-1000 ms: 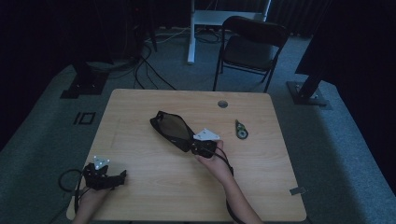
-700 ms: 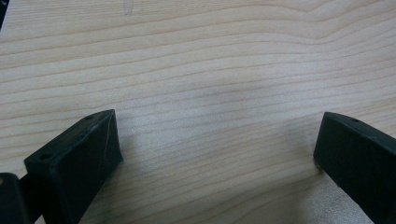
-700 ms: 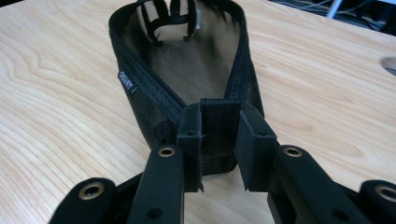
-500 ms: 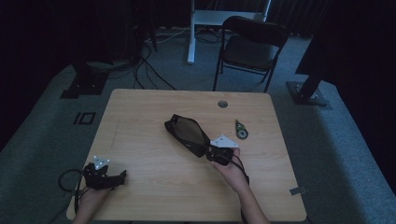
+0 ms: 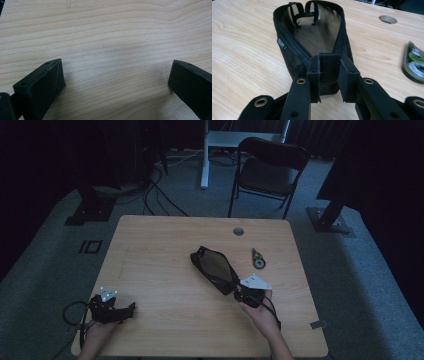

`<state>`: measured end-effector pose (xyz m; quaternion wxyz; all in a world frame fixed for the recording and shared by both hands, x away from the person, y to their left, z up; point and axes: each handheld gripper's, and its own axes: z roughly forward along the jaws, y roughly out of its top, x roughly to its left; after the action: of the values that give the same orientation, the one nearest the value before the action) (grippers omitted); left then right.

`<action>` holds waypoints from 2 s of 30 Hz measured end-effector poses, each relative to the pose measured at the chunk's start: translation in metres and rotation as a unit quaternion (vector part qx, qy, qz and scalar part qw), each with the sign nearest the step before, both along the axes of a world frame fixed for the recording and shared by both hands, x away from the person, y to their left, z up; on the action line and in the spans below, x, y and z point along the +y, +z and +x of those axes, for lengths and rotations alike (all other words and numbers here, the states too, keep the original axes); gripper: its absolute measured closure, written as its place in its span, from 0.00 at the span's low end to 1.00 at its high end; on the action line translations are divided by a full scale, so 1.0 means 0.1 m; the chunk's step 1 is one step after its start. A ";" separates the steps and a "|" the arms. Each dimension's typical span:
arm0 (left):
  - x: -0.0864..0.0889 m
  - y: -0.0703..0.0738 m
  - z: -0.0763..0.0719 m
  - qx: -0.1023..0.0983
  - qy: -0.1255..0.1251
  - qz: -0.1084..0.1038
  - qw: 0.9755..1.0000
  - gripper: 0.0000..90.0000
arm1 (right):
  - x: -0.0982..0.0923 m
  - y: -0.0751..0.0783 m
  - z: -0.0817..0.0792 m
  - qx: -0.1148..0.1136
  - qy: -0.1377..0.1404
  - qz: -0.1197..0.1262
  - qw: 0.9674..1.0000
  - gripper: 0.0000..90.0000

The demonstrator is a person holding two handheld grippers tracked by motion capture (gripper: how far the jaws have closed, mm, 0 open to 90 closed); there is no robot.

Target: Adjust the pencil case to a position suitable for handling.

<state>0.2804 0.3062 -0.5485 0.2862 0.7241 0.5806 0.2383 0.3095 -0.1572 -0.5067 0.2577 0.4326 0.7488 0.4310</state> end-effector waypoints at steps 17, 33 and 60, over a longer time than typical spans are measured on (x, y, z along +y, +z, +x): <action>0.00 0.00 0.00 0.000 0.000 0.000 1.000 0.01 | -0.27 -0.07 -0.35 0.003 -0.034 0.012 0.999 0.81; 0.00 0.00 0.00 0.000 0.000 0.000 1.000 0.01 | -0.46 -0.10 -0.80 0.001 -0.069 0.019 0.997 0.81; 0.00 0.00 0.00 0.000 0.000 0.000 1.000 0.01 | -0.52 0.18 -1.06 -0.027 -0.065 0.054 0.996 0.53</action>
<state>0.2804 0.3062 -0.5485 0.2862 0.7241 0.5805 0.2382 0.2033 -0.2090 -0.4892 0.2819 0.4818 0.6876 0.4643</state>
